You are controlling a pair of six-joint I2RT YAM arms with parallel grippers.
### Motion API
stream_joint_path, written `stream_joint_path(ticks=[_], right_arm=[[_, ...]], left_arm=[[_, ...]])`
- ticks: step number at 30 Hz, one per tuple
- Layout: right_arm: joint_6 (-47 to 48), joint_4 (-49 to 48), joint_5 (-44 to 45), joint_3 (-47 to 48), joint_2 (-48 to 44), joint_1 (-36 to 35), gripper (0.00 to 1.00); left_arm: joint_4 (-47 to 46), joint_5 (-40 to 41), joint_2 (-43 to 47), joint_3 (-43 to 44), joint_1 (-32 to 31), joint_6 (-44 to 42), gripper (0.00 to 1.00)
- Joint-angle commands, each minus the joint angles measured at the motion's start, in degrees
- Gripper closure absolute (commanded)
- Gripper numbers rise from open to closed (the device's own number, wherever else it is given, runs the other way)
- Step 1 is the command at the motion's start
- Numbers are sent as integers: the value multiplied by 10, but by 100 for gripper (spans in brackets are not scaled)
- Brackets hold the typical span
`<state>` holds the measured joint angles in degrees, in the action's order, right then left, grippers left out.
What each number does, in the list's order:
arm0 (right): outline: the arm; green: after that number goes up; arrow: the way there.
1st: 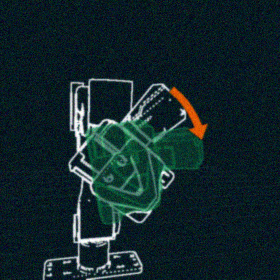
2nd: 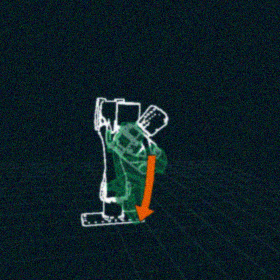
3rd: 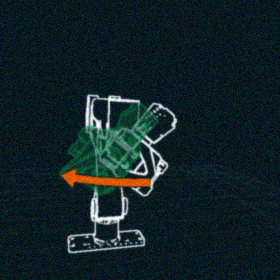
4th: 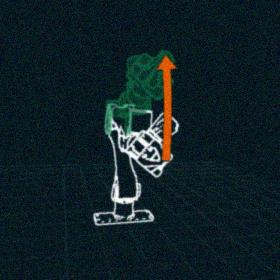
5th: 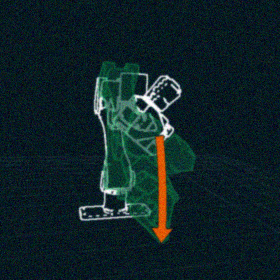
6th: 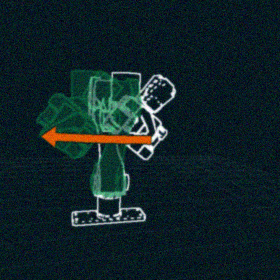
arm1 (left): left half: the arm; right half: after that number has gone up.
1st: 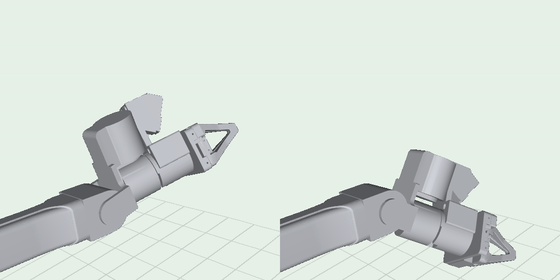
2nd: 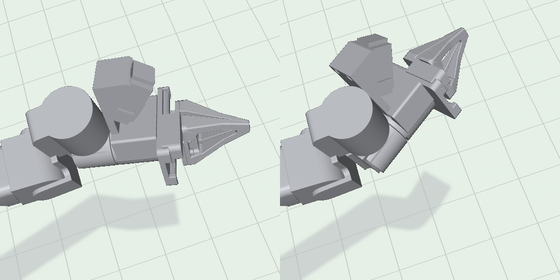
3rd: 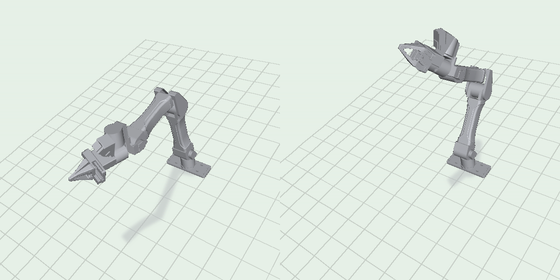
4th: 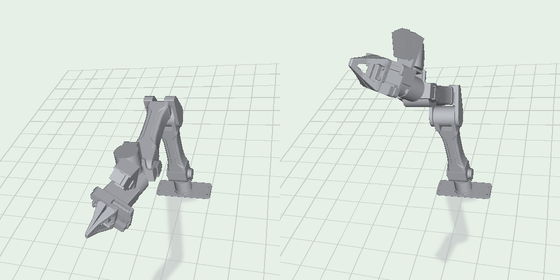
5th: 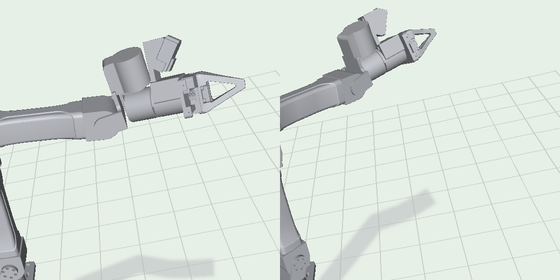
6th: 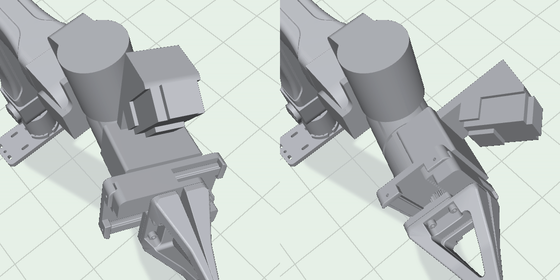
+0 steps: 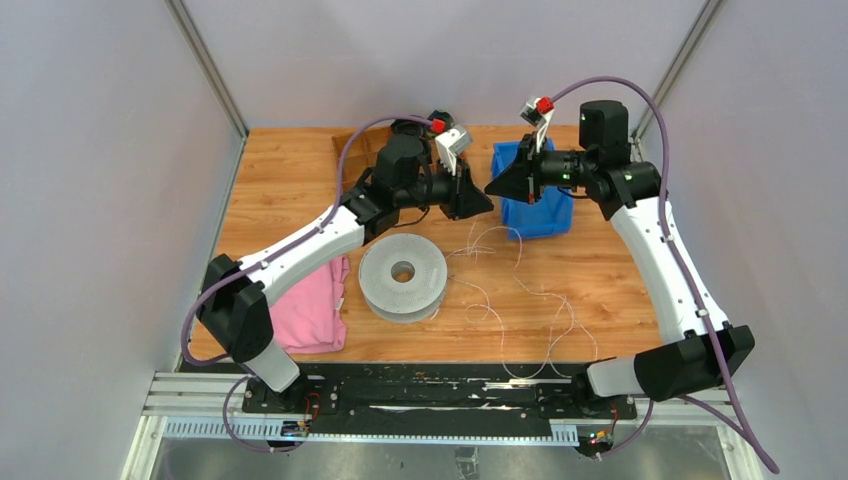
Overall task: Wrap the cables
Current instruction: Adjust the cable at the center of the board.
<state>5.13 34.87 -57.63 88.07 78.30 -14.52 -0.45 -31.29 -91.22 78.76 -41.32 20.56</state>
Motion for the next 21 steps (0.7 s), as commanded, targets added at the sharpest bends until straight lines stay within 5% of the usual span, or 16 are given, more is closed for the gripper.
stream_joint_path(ticks=[1,3,6,8,21], right_arm=[[-19,-21,-4,-9,-6,-8,99],[-26,-20,37,-9,-8,-7,93],[-31,-25,90,-22,-23,3,52],[-27,-40,99,-41,-35,5,38],[-124,-356,99,-213,-14,-95,38]], left_arm=[[-45,-26,-10,1,6,42,95],[-54,-24,-5,-8,13,62,100],[-113,-10,15,-47,47,141,100],[-153,-8,26,-74,73,204,100],[-407,2,25,-185,112,524,100]])
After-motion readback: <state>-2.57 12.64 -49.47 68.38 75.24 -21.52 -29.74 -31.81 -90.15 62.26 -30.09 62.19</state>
